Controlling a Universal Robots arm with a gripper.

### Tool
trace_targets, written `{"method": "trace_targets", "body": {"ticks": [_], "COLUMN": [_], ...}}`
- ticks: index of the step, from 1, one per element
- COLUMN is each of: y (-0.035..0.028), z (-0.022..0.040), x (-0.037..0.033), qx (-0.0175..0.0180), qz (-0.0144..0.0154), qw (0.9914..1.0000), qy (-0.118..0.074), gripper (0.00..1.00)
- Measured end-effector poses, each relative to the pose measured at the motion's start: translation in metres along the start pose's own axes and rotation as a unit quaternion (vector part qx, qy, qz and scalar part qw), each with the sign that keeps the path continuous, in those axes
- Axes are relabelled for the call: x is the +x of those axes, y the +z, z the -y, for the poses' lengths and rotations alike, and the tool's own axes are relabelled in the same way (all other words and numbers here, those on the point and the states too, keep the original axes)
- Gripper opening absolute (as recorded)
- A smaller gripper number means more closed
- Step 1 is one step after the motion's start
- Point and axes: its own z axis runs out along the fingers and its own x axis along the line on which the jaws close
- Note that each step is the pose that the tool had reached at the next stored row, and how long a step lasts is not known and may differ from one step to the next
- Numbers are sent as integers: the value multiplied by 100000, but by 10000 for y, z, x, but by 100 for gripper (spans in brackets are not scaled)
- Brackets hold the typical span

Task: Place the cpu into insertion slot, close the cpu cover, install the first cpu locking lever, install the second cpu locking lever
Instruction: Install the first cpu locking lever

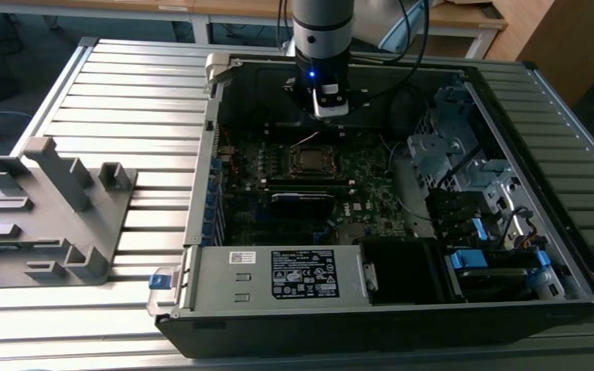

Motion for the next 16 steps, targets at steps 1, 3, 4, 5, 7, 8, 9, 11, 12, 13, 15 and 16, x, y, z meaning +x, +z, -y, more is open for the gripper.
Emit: {"method": "trace_targets", "body": {"ticks": [1,3,4,5,7,8,9,11,12,13,15,16], "y": [0,0,0,0,0,-1,-2,-4,-1,11,40,55], "z": [0,0,0,0,3,9,17,31,35,39,46,49], "x": [0,0,0,0,6,16,33,61,70,74,78,80], "qx": [0,-6,-7,-11,-28,-65,-123,-257,-325,-383,-457,-501], "qz": [4,12,17,22,73,156,267,511,634,753,942,1031], "qw": [100000,100000,100000,100000,100000,100000,100000,99998,99997,99996,99994,99993], "qy": [0,-4,-3,-6,3,-21,-44,-74,-93,-108,-143,-156], "gripper": [10,10,10,10,10,10,10,10,10,10,10,10]}}
